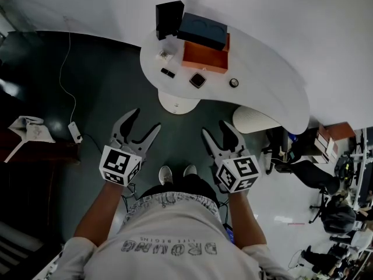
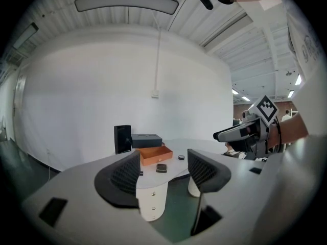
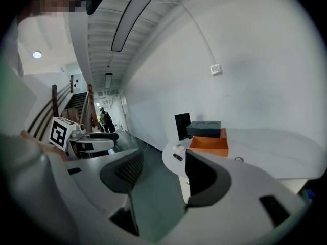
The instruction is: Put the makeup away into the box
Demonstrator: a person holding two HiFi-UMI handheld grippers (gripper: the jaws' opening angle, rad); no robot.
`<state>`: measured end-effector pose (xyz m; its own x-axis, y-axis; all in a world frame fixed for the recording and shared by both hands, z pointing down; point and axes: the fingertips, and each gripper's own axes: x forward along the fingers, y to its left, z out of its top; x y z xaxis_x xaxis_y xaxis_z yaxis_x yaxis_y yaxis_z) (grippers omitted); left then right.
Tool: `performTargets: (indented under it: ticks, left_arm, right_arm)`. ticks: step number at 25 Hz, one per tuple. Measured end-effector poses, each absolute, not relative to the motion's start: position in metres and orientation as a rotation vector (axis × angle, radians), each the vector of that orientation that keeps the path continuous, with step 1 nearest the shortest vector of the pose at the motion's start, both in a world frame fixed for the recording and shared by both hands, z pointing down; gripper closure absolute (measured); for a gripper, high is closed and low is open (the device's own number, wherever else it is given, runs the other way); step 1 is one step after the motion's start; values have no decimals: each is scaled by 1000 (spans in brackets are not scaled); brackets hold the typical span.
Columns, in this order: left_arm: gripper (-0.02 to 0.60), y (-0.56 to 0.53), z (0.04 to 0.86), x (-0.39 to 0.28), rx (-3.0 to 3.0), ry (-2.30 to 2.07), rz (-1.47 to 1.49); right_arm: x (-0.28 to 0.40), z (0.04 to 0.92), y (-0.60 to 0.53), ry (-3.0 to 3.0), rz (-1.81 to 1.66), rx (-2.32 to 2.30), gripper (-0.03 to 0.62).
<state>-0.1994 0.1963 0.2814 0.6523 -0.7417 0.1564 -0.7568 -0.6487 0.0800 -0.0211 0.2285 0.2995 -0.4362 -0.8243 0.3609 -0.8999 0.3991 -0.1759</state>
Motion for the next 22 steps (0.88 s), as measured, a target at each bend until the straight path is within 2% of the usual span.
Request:
performTargets:
  ticks: [22]
  left_arm:
    - [285, 102, 297, -168, 2697, -1248, 208]
  right_arm:
    - [6, 320, 129, -2448, 560, 1477, 326]
